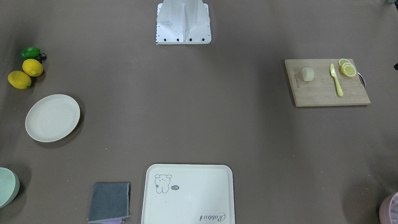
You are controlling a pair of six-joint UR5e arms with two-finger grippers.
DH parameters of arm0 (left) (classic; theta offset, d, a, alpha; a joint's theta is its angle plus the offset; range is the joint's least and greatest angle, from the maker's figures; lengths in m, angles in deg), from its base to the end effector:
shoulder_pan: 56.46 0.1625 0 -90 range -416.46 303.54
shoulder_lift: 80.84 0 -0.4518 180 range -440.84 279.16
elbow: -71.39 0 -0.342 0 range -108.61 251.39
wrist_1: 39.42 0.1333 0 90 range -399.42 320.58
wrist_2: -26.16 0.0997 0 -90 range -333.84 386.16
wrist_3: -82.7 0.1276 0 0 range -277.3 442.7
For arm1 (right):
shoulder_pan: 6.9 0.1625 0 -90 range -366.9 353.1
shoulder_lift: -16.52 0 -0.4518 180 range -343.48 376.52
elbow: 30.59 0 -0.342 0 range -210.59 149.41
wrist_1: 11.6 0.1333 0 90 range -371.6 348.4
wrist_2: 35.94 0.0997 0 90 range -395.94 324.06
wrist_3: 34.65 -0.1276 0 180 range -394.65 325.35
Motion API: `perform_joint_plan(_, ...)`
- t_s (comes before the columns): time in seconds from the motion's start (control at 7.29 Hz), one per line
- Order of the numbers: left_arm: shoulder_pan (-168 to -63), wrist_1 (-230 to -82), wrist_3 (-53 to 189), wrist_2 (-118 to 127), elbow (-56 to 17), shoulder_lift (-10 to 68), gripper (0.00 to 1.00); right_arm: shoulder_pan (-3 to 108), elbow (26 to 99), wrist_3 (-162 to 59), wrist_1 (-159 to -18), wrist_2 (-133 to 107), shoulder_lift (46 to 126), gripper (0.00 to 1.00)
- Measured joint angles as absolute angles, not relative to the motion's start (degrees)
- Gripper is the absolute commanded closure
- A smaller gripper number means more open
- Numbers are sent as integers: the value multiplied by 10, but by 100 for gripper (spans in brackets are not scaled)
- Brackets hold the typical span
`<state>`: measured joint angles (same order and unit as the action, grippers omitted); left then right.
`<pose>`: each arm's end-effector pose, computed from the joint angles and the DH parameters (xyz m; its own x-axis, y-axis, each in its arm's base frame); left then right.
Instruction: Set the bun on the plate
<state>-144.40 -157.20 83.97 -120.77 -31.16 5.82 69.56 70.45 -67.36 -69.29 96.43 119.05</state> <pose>-0.0108 -0.4335 0.5544 0.5264 0.5411 -0.6558 -0.0404 0.7864 0.6164 -0.0425 -0.3784 0.6423 0.6450 0.0232 0.7638 -0.1753 0.9774 0.1183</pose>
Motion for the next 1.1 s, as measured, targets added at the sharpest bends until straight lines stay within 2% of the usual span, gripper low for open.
perform_joint_plan(0.55, -1443, -1575, 838, -1208, -314, 58, 2, 543, 571, -916, -479, 861, 1134, 23)
perform_joint_plan(0.82, -1443, -1578, 838, -1208, -314, 58, 2, 497, 543, -988, -430, 831, 1120, 39)
perform_joint_plan(0.96, -1443, -1578, 837, -1207, -314, 58, 2, 484, 546, -1005, -424, 826, 1119, 59)
perform_joint_plan(1.1, -1443, -1579, 837, -1207, -314, 58, 2, 476, 549, -1013, -422, 824, 1119, 88)
